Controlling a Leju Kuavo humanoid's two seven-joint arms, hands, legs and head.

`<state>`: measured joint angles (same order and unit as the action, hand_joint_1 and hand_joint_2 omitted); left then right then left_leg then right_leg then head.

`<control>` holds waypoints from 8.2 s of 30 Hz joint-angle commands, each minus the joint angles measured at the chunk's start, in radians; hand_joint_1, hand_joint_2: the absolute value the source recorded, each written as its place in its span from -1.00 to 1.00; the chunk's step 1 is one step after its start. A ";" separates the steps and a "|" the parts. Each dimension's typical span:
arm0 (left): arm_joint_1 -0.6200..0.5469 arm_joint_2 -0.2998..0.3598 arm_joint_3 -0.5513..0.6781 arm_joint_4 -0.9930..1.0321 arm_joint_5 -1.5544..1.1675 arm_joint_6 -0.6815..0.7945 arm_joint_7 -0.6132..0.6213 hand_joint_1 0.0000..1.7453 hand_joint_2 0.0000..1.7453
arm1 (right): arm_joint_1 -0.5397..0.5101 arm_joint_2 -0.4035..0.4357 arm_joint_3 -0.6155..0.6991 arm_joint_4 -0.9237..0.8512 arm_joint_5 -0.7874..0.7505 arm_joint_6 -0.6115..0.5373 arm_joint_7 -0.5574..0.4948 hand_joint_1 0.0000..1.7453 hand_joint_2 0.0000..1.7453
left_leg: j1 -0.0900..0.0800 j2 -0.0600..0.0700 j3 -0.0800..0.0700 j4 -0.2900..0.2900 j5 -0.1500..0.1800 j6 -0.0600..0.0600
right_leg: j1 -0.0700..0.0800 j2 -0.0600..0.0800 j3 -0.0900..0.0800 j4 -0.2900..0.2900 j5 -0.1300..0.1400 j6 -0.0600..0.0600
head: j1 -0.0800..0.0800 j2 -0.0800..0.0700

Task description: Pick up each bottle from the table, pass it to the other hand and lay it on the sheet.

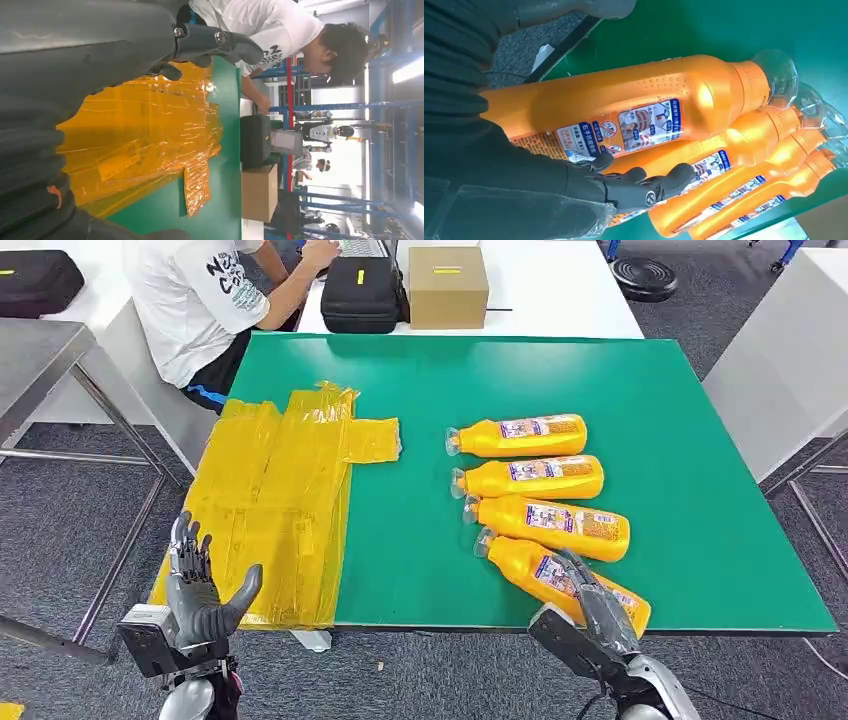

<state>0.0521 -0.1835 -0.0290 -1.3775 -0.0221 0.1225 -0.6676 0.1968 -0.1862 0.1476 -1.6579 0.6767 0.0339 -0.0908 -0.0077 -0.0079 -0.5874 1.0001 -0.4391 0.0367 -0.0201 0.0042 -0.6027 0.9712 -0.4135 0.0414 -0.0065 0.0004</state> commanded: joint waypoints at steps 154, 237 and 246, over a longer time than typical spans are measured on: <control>-0.022 0.000 0.054 0.117 0.086 -0.064 0.040 -1.00 1.00 | -0.032 0.049 -0.245 0.078 0.130 0.004 0.098 1.00 1.00 | 0.001 0.001 0.002 -0.001 -0.001 -0.002 | 0.001 0.000 0.002 -0.001 -0.001 -0.002 | 0.000 0.000; -0.243 0.104 -0.182 0.247 0.304 -0.653 0.287 -1.00 1.00 | -0.414 0.334 0.114 0.720 -0.073 -0.144 -0.464 1.00 1.00 | 0.003 0.001 0.002 0.000 0.002 -0.004 | 0.003 -0.001 0.003 0.000 0.000 -0.003 | 0.000 0.000; -0.248 0.103 -0.200 0.262 0.327 -0.670 0.293 -1.00 1.00 | -0.415 0.340 0.119 0.731 -0.044 -0.170 -0.452 1.00 1.00 | 0.003 0.000 0.002 -0.001 0.002 -0.004 | 0.003 -0.001 0.002 0.000 0.000 -0.002 | 0.000 0.000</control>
<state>-0.1627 -0.1003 -0.1907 -1.1830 0.2895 -0.5322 -0.3830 -0.1912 0.1522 0.2598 -1.0090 0.6138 -0.1144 -0.5562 -0.0060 -0.0081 -0.5896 1.0002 -0.4359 0.0346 -0.0181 0.0033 -0.6046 0.9724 -0.4128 0.0409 -0.0065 0.0004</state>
